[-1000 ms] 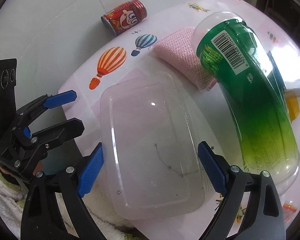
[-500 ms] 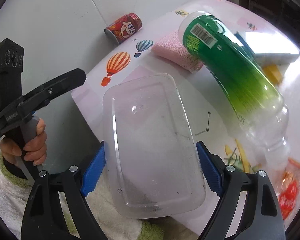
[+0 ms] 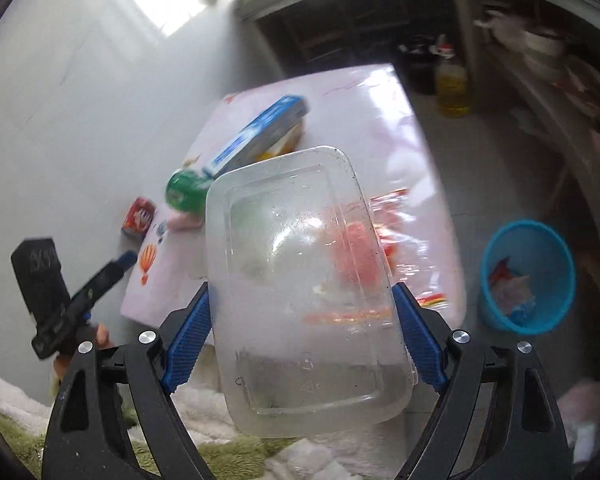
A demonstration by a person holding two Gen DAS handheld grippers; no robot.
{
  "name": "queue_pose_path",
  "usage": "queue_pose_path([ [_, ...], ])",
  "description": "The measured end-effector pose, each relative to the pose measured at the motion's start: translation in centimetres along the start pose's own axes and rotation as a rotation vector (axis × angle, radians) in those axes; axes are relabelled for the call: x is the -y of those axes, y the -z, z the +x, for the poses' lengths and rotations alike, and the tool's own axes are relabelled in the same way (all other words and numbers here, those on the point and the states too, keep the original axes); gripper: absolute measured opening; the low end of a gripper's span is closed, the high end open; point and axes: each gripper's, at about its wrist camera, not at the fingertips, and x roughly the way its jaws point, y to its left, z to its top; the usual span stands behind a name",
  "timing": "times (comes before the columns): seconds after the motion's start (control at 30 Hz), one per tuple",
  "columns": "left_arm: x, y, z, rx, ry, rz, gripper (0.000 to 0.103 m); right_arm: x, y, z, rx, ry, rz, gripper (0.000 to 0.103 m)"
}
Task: Collect trash
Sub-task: 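Grasp the red-and-white snack bag with the left tool while the right tool holds the container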
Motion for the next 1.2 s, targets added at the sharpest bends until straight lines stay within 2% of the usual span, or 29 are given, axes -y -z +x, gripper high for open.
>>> queue_pose_path([
  [0.1, 2.4, 0.8, 3.6, -0.092, 0.064, 0.033, 0.097, 2.1, -0.3, 0.5, 0.022, 0.125, 0.041, 0.082],
  [0.2, 4.3, 1.6, 7.4, -0.189, 0.122, 0.061, 0.094, 2.7, -0.3, 2.0, 0.020, 0.217, 0.024, 0.082],
  [0.3, 4.9, 2.2, 9.9, -0.255, 0.143, 0.048, 0.086, 2.0, 0.1, 4.0, 0.001, 0.252, -0.018, 0.082],
  [0.4, 4.6, 2.3, 12.2, -0.313, 0.191, -0.036, 0.077, 1.5, 0.6, 5.8, -0.020, 0.274, -0.042, 0.082],
  [0.47, 4.4, 2.4, 13.6, -0.352, 0.219, -0.086, 0.070, 2.0, 1.2, 6.2, -0.037, 0.275, -0.041, 0.081],
  [0.57, 4.1, 2.7, 14.9, -0.393, 0.229, -0.136, 0.066, 2.4, 1.5, 6.8, -0.063, 0.275, -0.034, 0.081],
  [0.83, 4.0, 2.9, 16.3, -0.416, 0.264, -0.218, 0.058, 4.2, 1.5, 7.1, -0.091, 0.224, 0.033, 0.080],
  [1.03, 3.0, 3.2, 16.2, -0.413, 0.413, -0.358, 0.052, 5.2, 1.6, 6.7, -0.089, 0.190, 0.066, 0.080],
  [1.2, 2.8, 3.5, 16.1, -0.415, 0.483, -0.429, 0.052, 5.6, 1.9, 7.1, -0.103, 0.166, 0.082, 0.080],
])
